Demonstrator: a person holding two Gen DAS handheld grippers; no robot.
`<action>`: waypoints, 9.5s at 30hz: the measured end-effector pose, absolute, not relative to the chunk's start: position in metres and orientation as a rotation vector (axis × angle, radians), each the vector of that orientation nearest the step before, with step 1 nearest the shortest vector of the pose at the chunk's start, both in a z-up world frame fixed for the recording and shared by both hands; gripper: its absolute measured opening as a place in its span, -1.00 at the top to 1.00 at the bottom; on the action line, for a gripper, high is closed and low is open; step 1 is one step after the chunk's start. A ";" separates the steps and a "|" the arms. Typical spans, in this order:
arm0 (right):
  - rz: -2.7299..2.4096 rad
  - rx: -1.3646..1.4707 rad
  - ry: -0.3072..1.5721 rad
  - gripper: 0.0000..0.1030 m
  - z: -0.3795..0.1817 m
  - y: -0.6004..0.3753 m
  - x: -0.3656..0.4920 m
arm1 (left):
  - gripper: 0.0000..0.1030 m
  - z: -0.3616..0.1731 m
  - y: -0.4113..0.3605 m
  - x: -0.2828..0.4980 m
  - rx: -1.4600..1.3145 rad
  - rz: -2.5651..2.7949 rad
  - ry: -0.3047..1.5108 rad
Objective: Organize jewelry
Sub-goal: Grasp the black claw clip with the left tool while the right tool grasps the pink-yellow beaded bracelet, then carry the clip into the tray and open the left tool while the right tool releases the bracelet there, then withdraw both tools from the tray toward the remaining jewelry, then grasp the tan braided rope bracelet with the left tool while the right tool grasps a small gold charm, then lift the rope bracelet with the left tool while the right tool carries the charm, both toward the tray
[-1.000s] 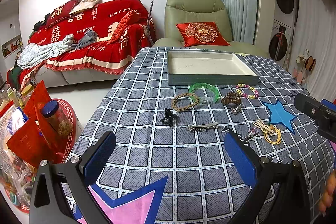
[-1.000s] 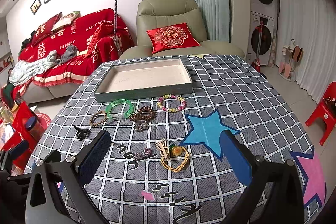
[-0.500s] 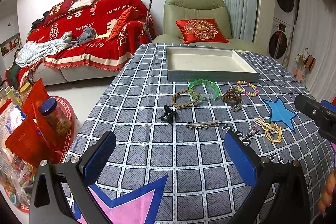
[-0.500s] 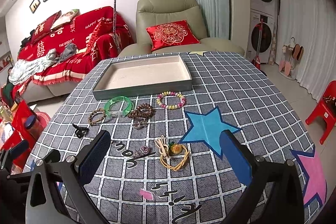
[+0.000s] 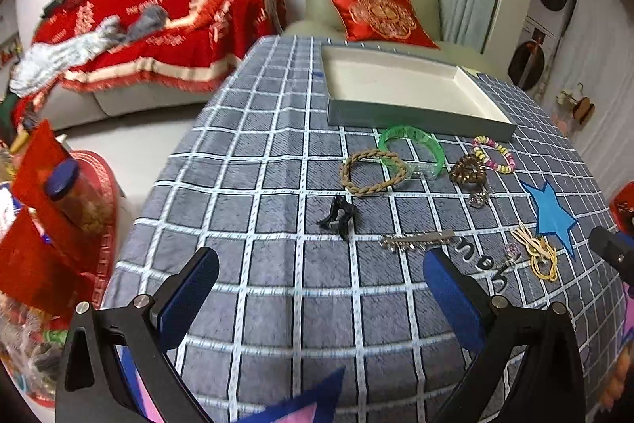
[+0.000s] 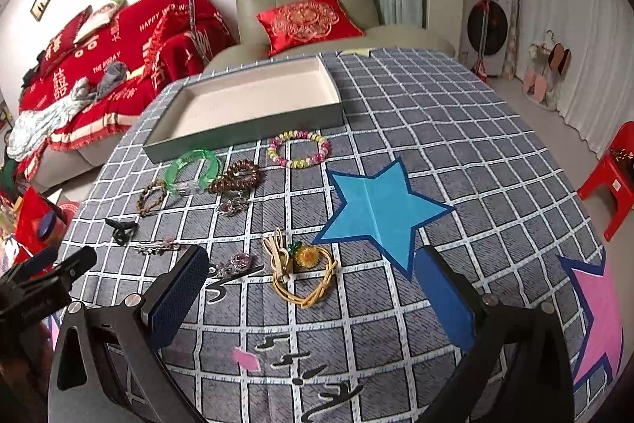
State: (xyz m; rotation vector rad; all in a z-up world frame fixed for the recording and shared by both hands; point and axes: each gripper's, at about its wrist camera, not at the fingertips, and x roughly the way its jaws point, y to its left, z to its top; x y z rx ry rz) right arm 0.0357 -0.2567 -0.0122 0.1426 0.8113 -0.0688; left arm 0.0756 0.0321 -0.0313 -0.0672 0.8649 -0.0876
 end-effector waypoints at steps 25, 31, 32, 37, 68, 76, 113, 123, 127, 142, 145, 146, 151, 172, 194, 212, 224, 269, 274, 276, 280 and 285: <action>-0.139 0.278 1.048 -0.43 -0.065 -0.281 0.207 | -0.63 -0.063 0.022 0.149 -0.071 -0.185 0.980; -0.179 0.075 1.059 -0.18 -0.069 -0.259 0.215 | -0.26 -0.066 0.019 0.153 -0.041 -0.189 0.989; -0.167 0.070 1.052 -0.08 -0.069 -0.259 0.215 | -0.20 -0.066 0.018 0.153 -0.036 -0.189 0.987; -0.128 0.052 1.064 0.59 -0.065 -0.252 0.210 | 0.37 -0.065 0.018 0.152 -0.028 -0.210 0.982; 0.037 0.235 0.894 0.80 0.031 -0.273 0.247 | 0.37 0.047 0.003 0.225 -0.106 -0.367 0.849; 0.057 0.259 0.915 0.80 0.020 -0.267 0.313 | 0.37 0.037 -0.033 0.298 -0.072 -0.358 0.863; 0.029 0.331 0.939 -0.30 -0.019 -0.284 0.322 | -1.00 -0.048 -0.079 0.367 0.130 -0.181 0.912; 0.053 0.389 0.903 -0.63 -0.006 -0.296 0.276 | -1.00 -0.009 -0.063 0.332 0.087 -0.204 0.838; 0.077 0.408 0.856 -1.00 0.001 -0.296 0.253 | -1.00 0.001 -0.050 0.305 0.072 -0.244 0.854; 0.072 0.445 0.963 -1.00 -0.016 -0.290 0.153 | -1.00 -0.027 0.007 0.194 0.055 -0.211 0.936; 0.043 0.441 0.992 -1.00 -0.027 -0.289 0.130 | -1.00 -0.036 0.013 0.180 0.058 -0.183 0.946; 0.032 0.442 1.004 -1.00 -0.030 -0.289 0.123 | -1.00 -0.038 0.016 0.176 0.056 -0.178 0.946; -0.028 0.394 1.036 -1.00 -0.045 -0.290 0.090 | -1.00 -0.045 0.022 0.167 0.041 -0.175 0.954; 0.081 0.009 1.053 -0.39 -0.045 -0.230 0.101 | -1.00 -0.051 0.022 0.183 0.041 -0.236 0.967; 0.170 -0.079 1.134 0.15 -0.056 -0.225 0.098 | -0.68 -0.061 -0.002 0.187 0.080 -0.313 1.006; 0.218 -0.199 1.192 0.62 -0.062 -0.203 0.106 | 0.06 -0.057 -0.011 0.179 0.100 -0.393 0.995; 0.171 -0.011 1.111 0.93 -0.043 -0.224 0.100 | 0.60 -0.044 0.008 0.172 -0.012 -0.421 0.953; 0.260 0.349 1.025 0.93 -0.026 -0.256 0.113 | -1.00 -0.044 0.028 0.177 0.029 -0.261 0.932; 0.266 0.347 1.026 0.93 -0.026 -0.254 0.113 | -1.00 -0.067 0.023 0.196 0.056 -0.207 0.940; 0.267 0.343 1.024 0.93 -0.025 -0.254 0.112 | -1.00 -0.080 0.021 0.204 0.102 -0.194 0.934; 0.267 0.347 1.021 0.93 -0.024 -0.255 0.111 | -0.98 -0.101 0.019 0.220 0.114 -0.230 0.982; 0.271 0.346 1.018 0.93 -0.024 -0.254 0.111 | -0.65 -0.125 0.014 0.239 0.096 -0.290 1.023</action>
